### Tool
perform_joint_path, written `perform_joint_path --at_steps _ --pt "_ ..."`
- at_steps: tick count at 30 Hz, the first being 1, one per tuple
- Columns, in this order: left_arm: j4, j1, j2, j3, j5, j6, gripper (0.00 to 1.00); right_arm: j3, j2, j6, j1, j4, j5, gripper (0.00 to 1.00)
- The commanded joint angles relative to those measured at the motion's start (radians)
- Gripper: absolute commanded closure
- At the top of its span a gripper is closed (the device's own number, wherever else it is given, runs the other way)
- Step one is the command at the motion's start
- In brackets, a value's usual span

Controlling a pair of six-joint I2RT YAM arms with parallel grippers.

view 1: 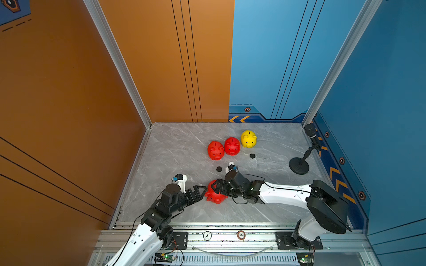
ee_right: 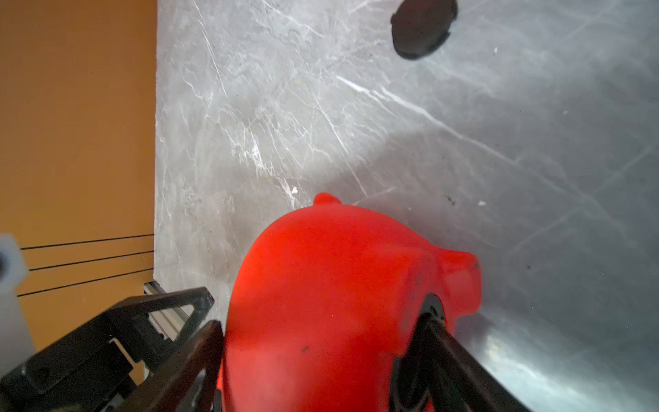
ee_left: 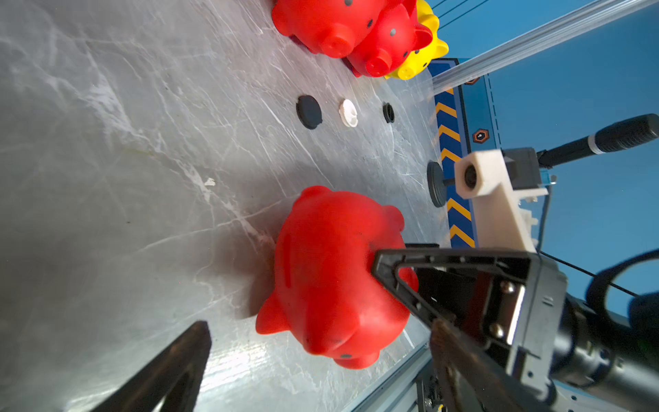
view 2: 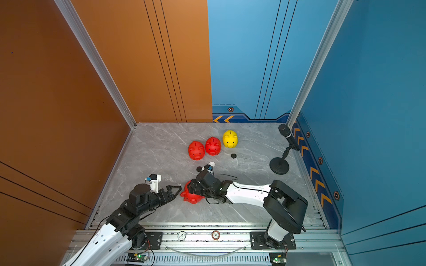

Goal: Open piggy banks
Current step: Adjust the piggy bank at the center of the board.

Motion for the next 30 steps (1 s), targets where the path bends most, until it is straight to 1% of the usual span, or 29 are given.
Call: perform_joint_path --at_steps 1,3,7,11,18,22,26,30 --pt "0.106 0.004 0.030 -0.030 0.093 0.003 0.02 -0.075 0.052 0.012 -0.033 0.018 -0.037 0.16" --pt "0.157 -0.001 0.057 -0.041 0.101 -0.012 0.02 -0.112 0.055 0.017 -0.064 0.107 -0.075 0.16" --pt "0.259 -0.016 0.110 -0.069 0.087 -0.062 0.02 -0.161 0.054 0.010 -0.102 0.177 -0.099 0.15" --pt "0.404 -0.031 0.138 -0.134 0.044 -0.194 0.02 -0.199 0.058 0.032 -0.117 0.236 -0.101 0.15" --pt "0.455 -0.141 0.141 -0.150 -0.081 -0.239 0.02 -0.202 0.093 0.057 -0.109 0.285 -0.098 0.14" --pt "0.544 -0.201 0.164 -0.195 -0.178 -0.304 0.02 -0.206 0.101 0.065 -0.108 0.303 -0.089 0.14" --pt "0.554 -0.227 0.182 -0.187 -0.241 -0.346 0.02 -0.212 0.103 0.072 -0.107 0.313 -0.080 0.14" --pt "0.552 -0.248 0.186 -0.188 -0.314 -0.446 0.02 -0.209 0.110 0.073 -0.099 0.319 -0.072 0.14"
